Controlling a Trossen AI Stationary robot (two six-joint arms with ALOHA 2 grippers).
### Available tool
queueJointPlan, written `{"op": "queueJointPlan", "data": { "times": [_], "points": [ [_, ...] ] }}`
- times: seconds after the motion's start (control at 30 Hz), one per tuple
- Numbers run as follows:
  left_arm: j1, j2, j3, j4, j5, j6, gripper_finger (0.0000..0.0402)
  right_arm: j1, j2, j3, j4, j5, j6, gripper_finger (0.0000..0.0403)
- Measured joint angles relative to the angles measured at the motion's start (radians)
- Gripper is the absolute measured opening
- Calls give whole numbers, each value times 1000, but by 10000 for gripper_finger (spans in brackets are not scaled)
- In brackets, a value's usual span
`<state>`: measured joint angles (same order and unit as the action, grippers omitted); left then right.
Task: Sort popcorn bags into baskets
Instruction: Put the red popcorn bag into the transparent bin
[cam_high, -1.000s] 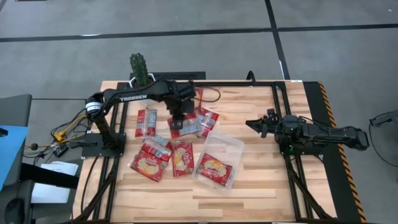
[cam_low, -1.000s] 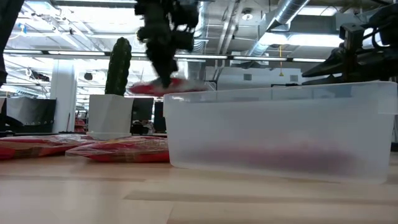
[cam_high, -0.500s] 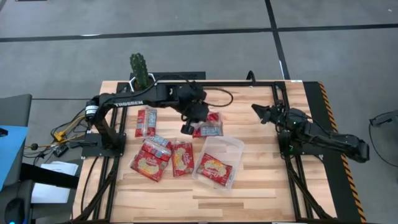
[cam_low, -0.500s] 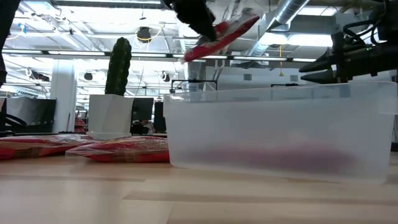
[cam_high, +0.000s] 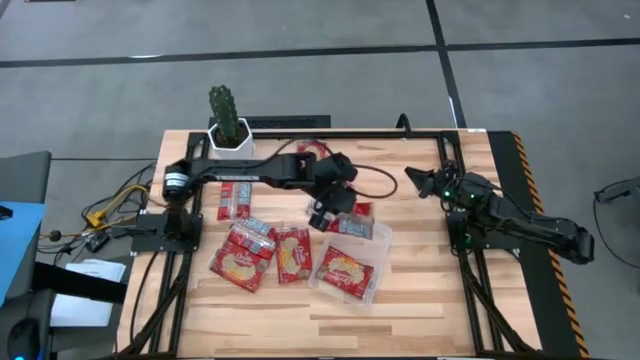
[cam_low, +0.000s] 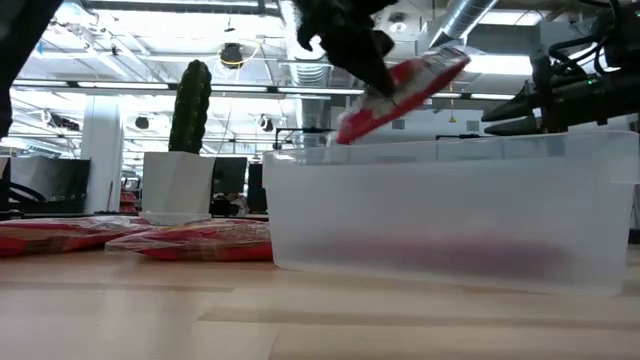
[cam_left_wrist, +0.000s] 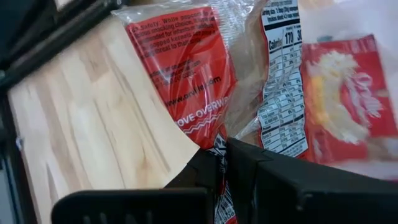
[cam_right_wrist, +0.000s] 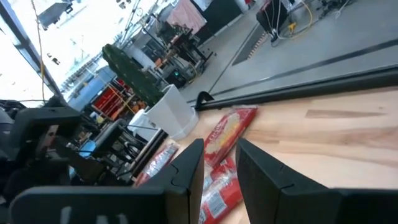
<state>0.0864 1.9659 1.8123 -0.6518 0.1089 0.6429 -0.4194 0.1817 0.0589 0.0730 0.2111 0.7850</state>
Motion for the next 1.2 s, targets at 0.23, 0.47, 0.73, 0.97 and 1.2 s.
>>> {"op": "queueJointPlan", "data": {
  "times": [0.23,0.47,0.73,0.97,1.2],
  "points": [
    [-28,101,67,-16,-4,66,0,0,0,0,-16,-4,0,118],
    [-59,141,69,13,-22,116,0,-2,0,0,-29,-3,0,118],
    [-73,194,70,14,-18,139,10,-2,1,0,-44,-1,1,118],
    [-72,214,70,11,-15,161,37,-2,2,0,-48,-1,0,118],
    [-72,214,70,27,14,216,69,-2,1,0,-51,-1,-5,118]
  ]
}}
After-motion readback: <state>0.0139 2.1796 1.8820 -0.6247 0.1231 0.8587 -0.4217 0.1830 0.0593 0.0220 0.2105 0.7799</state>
